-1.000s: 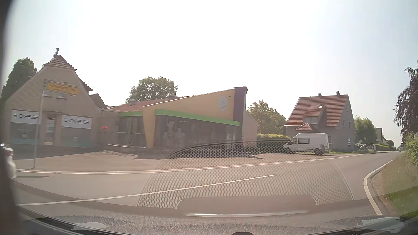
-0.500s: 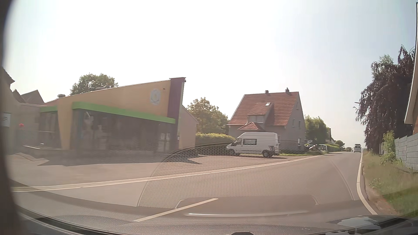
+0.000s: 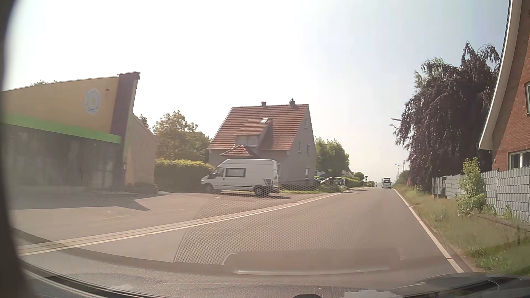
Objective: Follow the waypoints while adhering to traffic rules and regulations
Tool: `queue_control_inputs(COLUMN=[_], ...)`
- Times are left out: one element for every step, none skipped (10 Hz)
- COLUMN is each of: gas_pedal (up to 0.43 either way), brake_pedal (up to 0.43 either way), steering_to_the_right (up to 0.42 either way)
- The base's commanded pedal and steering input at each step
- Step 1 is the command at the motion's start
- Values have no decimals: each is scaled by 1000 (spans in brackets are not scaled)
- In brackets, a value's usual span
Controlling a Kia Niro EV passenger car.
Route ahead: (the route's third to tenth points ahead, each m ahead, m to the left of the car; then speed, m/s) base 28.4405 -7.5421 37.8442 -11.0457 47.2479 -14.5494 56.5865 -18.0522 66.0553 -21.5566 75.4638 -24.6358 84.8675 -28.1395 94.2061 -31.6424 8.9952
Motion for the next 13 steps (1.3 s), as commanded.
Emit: queue_control_inputs(gas_pedal=[287, 299, 299, 299, 299, 299, 311, 311, 311, 311, 311, 319, 319], brake_pedal=[0, 0, 0, 0, 0, 0, 0, 0, 0, 0, 0, 0, 0], steering_to_the_right=[197, 181, 165, 150, 126, 99, 81, 70, 64, 57, 46, 35, 22])
